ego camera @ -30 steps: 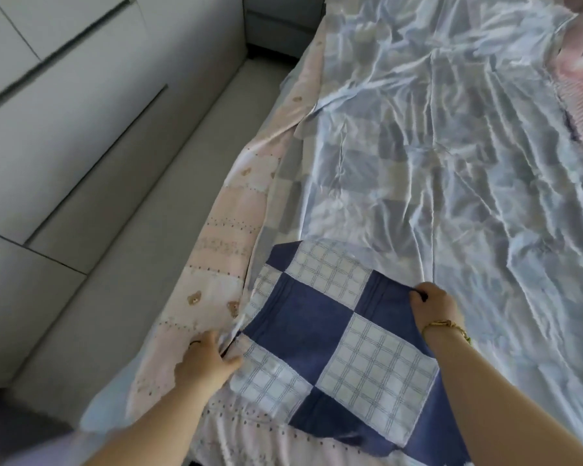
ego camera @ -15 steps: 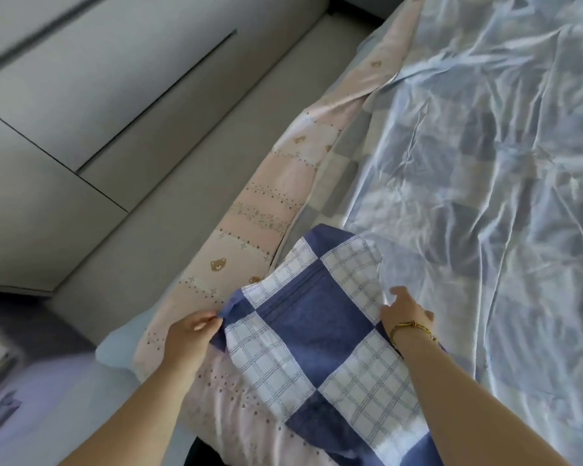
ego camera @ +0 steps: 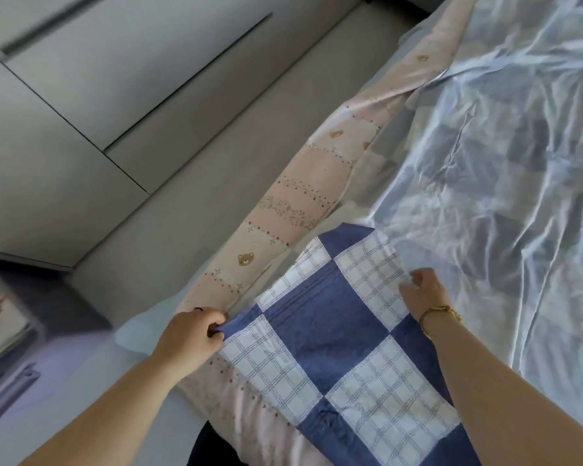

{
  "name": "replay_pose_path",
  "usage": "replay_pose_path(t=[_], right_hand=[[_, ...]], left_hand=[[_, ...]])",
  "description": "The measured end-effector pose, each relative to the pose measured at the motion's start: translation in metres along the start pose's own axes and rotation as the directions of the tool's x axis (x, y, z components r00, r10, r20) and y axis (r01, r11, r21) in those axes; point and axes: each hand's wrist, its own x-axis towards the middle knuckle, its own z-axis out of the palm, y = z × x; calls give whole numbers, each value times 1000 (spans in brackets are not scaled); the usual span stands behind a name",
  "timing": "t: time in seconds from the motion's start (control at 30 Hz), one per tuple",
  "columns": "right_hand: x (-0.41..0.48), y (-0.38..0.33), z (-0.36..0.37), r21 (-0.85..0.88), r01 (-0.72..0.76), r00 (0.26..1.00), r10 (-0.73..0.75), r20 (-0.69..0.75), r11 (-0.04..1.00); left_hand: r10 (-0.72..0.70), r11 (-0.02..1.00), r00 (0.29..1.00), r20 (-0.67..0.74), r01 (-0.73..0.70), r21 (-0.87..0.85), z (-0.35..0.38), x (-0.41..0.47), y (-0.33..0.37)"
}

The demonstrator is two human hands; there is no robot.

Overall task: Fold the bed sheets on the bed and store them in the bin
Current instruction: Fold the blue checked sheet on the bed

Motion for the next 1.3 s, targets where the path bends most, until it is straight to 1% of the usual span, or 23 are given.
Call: replay_pose_path(t=[0.1, 0.17, 0.23, 0.27, 0.3, 0.33, 0.37, 0.43, 0.47, 0.5, 0.53, 0.6, 0.63, 0.7, 0.77, 0.83, 0.93, 1.0, 1.03, 1.1, 1.17, 1.23, 1.3], right_hand=[[1, -25, 13, 119, 65, 991, -79, 112, 991], [2, -43, 20, 186, 49, 991, -72, 117, 981], [5, -57, 22, 249, 3, 995, -27, 94, 969], [7, -62, 22, 256, -9, 997, -13, 83, 967], [9, -66, 22, 234, -8, 997, -10, 77, 972], [10, -67, 21, 195, 6, 997, -20, 73, 981], [12, -66, 21, 154, 30, 997, -41, 68, 988], [13, -63, 18, 76, 81, 995, -86, 56, 994], [13, -60, 16, 55, 99, 994, -101, 42, 994], [14, -57, 15, 56, 100, 994, -101, 32, 993], [14, -54, 14, 80, 91, 995, -93, 23, 993], [15, -51, 14, 146, 66, 998, -67, 4, 987], [16, -51, 15, 170, 60, 998, -61, 1, 984], [18, -52, 18, 187, 80, 997, -80, -9, 979], [20, -57, 21, 193, 117, 993, -113, -32, 974], [24, -63, 23, 192, 164, 986, -153, -71, 968], [27, -71, 26, 150, 230, 967, -209, -142, 962], [28, -75, 28, 96, 268, 952, -248, -178, 959], [29, -78, 30, 60, 286, 944, -270, -192, 956], [34, -81, 33, -53, 347, 920, -350, -177, 936], [43, -77, 38, -243, 392, 902, -422, -87, 887], [51, -67, 45, -354, 367, 918, -396, -12, 860], [63, -57, 53, -354, 310, 947, -318, 36, 882]], left_hand=[[-40, 996, 996, -77, 34, -77, 13, -6, -6], [-35, 994, 988, -152, 18, -109, 20, -10, -8], [16, 992, 982, -188, -39, -118, 26, -11, -11], [27, 991, 973, -230, -56, -122, 29, -11, -13], [0, 984, 963, -268, -49, -173, 32, -9, -13], [-74, 964, 962, -264, 1, -268, 32, -7, -12], [-170, 922, 960, -223, 74, -381, 30, -5, -11], [-337, 753, 941, -17, 259, -605, 26, -3, -8], [-382, 672, 923, 47, 313, -671, 25, 0, -9], [-409, 619, 910, 75, 337, -710, 22, 3, -9], [-412, 625, 908, 80, 345, -700, 19, 7, -9], [-385, 703, 919, 85, 352, -618, 15, 15, -8], [-372, 712, 921, 114, 362, -601, 14, 18, -5], [-321, 726, 927, 193, 372, -579, 12, 23, 2], [-259, 757, 942, 215, 336, -560, 9, 23, 6], [-239, 787, 957, 162, 288, -546, 5, 19, 4], [-217, 867, 976, -25, 180, -465, -2, 10, -10], [-208, 909, 969, -131, 142, -392, -4, 6, -17], [-203, 924, 969, -141, 141, -356, -5, 7, -19], [-187, 939, 978, -91, 151, -308, -3, 12, -23], [-164, 954, 986, -27, 151, -259, -2, 22, -24], [-135, 956, 990, -25, 124, -266, -6, 32, -20], [-95, 954, 993, -68, 71, -291, -10, 51, -9]])
